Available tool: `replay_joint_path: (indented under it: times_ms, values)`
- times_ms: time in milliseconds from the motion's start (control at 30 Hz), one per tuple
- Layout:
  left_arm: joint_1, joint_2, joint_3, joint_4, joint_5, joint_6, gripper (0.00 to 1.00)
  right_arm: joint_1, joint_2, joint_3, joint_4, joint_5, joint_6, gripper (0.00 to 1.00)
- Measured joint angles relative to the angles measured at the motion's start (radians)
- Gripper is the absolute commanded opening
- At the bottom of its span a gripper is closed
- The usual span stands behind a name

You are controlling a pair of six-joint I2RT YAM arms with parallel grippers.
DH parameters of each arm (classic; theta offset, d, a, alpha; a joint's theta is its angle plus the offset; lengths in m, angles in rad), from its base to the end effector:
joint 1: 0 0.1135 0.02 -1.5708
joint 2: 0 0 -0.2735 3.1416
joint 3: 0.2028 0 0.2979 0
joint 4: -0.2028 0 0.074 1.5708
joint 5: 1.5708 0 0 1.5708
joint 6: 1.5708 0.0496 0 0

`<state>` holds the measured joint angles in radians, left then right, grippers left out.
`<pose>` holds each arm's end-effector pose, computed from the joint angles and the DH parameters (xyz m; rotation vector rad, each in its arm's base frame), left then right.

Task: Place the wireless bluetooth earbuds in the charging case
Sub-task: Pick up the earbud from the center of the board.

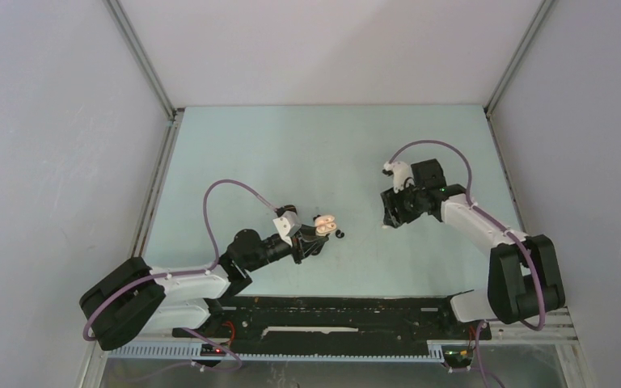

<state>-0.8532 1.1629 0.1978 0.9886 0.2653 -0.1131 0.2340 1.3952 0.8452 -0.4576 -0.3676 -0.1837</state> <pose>0.1538 -0.1960 0.1617 0.7901 1.4264 -0.9593 0.3038 0.0907 0.1797 -0.6620 2.4631 0.4918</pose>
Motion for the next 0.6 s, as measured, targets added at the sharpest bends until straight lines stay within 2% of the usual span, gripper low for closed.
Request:
replay_joint_path:
  times_ms: [133,367,600]
  values:
    - [0.000,0.000,0.000,-0.006,0.000,0.000,0.00,0.082,0.018,-0.035,0.041,0.053,0.003,0.60]
    - [0.000,0.002,0.000,-0.009,0.000,0.001,0.00,0.135,0.063,-0.039,0.102,0.143,-0.086,0.47]
    - [0.000,0.014,0.003,-0.011,0.000,0.001,0.00,0.159,0.126,-0.039,0.095,0.143,-0.215,0.41]
